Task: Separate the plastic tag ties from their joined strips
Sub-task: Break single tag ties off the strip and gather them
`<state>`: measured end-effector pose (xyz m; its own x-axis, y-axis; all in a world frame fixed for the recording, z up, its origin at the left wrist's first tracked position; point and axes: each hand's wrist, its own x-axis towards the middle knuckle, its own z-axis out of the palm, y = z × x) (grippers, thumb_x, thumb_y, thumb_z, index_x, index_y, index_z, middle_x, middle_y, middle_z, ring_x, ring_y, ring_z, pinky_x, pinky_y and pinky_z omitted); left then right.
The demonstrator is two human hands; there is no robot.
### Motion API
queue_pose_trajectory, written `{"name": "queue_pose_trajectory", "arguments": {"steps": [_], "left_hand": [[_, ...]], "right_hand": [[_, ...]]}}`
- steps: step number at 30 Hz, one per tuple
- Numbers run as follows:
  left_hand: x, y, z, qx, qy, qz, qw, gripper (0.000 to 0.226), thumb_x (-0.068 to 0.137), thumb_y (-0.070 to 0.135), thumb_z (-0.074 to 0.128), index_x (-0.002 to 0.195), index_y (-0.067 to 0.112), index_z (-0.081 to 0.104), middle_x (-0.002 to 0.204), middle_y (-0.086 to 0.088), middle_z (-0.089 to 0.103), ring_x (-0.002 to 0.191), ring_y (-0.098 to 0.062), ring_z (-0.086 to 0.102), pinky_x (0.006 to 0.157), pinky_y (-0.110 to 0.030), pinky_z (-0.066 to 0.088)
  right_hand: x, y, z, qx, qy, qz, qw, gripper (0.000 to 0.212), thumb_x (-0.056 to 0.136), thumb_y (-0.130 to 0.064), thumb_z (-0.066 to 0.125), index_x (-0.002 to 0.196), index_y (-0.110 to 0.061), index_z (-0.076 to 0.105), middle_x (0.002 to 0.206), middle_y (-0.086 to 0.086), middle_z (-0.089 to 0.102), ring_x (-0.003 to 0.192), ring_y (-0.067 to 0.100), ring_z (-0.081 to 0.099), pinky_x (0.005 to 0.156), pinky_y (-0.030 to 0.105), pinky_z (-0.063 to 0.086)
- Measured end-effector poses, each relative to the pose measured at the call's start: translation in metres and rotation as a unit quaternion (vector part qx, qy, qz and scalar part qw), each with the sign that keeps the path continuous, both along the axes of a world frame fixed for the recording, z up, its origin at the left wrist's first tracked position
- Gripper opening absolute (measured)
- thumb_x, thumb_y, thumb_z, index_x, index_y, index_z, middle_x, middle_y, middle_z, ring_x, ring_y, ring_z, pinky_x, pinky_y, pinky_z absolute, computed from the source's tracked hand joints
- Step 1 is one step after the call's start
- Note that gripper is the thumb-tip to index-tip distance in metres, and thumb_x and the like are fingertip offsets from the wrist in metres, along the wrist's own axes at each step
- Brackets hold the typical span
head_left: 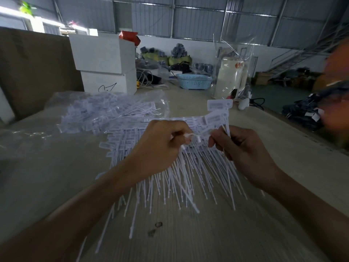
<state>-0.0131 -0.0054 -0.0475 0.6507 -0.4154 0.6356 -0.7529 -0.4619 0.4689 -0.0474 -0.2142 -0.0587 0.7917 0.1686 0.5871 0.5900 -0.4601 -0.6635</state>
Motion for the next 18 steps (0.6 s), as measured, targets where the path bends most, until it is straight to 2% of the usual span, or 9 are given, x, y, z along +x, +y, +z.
{"name": "queue_pose_trajectory", "arguments": {"steps": [1,3,5,7,9,12,14,15,18], "left_hand": [[0.0,0.0,0.001,-0.007,0.024,-0.002,1.0,0.014,0.094,0.007,0.063,0.089,0.006,0.076,0.073,0.019,0.066,0.064,0.008,0.061,0.065,-0.008,0.044],[0.0,0.001,0.003,-0.024,0.07,-0.018,0.997,0.014,0.095,0.01,0.063,0.094,0.006,0.076,0.074,0.013,0.069,0.067,0.003,0.065,0.069,-0.014,0.05],[-0.001,0.002,0.005,-0.042,0.086,-0.034,0.995,0.014,0.095,0.009,0.063,0.097,0.006,0.076,0.078,0.005,0.072,0.068,-0.001,0.067,0.069,-0.017,0.051],[-0.003,0.002,0.007,-0.053,0.099,-0.051,0.992,0.014,0.094,0.007,0.062,0.098,0.004,0.075,0.081,0.002,0.074,0.068,-0.002,0.068,0.067,-0.016,0.052],[-0.005,0.001,0.008,-0.046,0.12,-0.076,0.989,0.014,0.094,0.005,0.062,0.098,0.002,0.074,0.076,0.005,0.072,0.064,0.002,0.066,0.059,-0.007,0.046],[-0.006,-0.001,0.009,-0.046,0.132,-0.105,0.985,0.016,0.094,0.013,0.062,0.097,0.002,0.074,0.074,0.008,0.071,0.061,0.003,0.065,0.054,-0.004,0.042],[-0.006,0.001,0.009,-0.047,0.126,-0.123,0.983,0.029,0.09,0.03,0.062,0.096,0.005,0.075,0.076,0.0,0.073,0.063,-0.009,0.067,0.054,-0.007,0.044],[-0.006,0.003,0.009,-0.036,0.119,-0.129,0.984,0.03,0.09,0.032,0.062,0.097,0.006,0.075,0.078,-0.002,0.073,0.064,-0.014,0.068,0.055,-0.008,0.046],[-0.002,0.007,0.005,-0.024,0.094,-0.125,0.987,0.013,0.092,0.017,0.067,0.098,0.012,0.077,0.083,0.006,0.074,0.072,-0.006,0.069,0.063,-0.013,0.051]], "right_hand": [[0.0,-0.001,0.001,-0.023,-0.02,-0.007,1.0,0.033,0.1,-0.028,0.049,0.079,-0.01,0.068,0.062,0.013,0.053,0.052,0.021,0.044,0.052,0.024,0.034],[-0.001,-0.002,0.003,-0.051,-0.047,-0.019,0.997,0.032,0.1,-0.025,0.049,0.081,-0.008,0.068,0.067,0.021,0.057,0.057,0.031,0.05,0.056,0.032,0.038],[-0.002,-0.002,0.004,-0.052,-0.051,-0.023,0.997,0.031,0.1,-0.023,0.048,0.08,-0.007,0.067,0.066,0.023,0.055,0.057,0.033,0.047,0.055,0.029,0.036],[-0.001,-0.004,0.006,-0.046,-0.041,-0.03,0.998,0.033,0.101,-0.022,0.047,0.078,-0.007,0.064,0.064,0.02,0.051,0.053,0.026,0.044,0.052,0.023,0.032],[0.002,-0.008,0.006,-0.039,-0.025,-0.041,0.998,0.034,0.102,-0.021,0.047,0.076,-0.007,0.062,0.059,0.006,0.048,0.051,0.011,0.04,0.052,0.014,0.031],[0.009,-0.01,0.002,-0.025,0.018,-0.038,0.999,0.037,0.104,-0.024,0.047,0.072,-0.009,0.06,0.056,-0.009,0.045,0.05,0.003,0.039,0.052,0.012,0.033],[0.013,-0.015,0.002,0.043,0.063,-0.048,0.996,0.041,0.103,-0.033,0.047,0.066,-0.017,0.056,0.058,-0.008,0.045,0.05,0.005,0.039,0.052,0.018,0.036],[0.016,-0.022,0.005,0.102,0.084,-0.072,0.989,0.041,0.103,-0.037,0.047,0.067,-0.019,0.057,0.061,-0.004,0.046,0.052,0.007,0.041,0.053,0.022,0.038],[0.02,-0.052,0.018,0.244,0.113,-0.14,0.953,0.037,0.104,-0.037,0.047,0.074,-0.021,0.06,0.066,-0.002,0.05,0.058,0.011,0.044,0.06,0.03,0.038]]}}
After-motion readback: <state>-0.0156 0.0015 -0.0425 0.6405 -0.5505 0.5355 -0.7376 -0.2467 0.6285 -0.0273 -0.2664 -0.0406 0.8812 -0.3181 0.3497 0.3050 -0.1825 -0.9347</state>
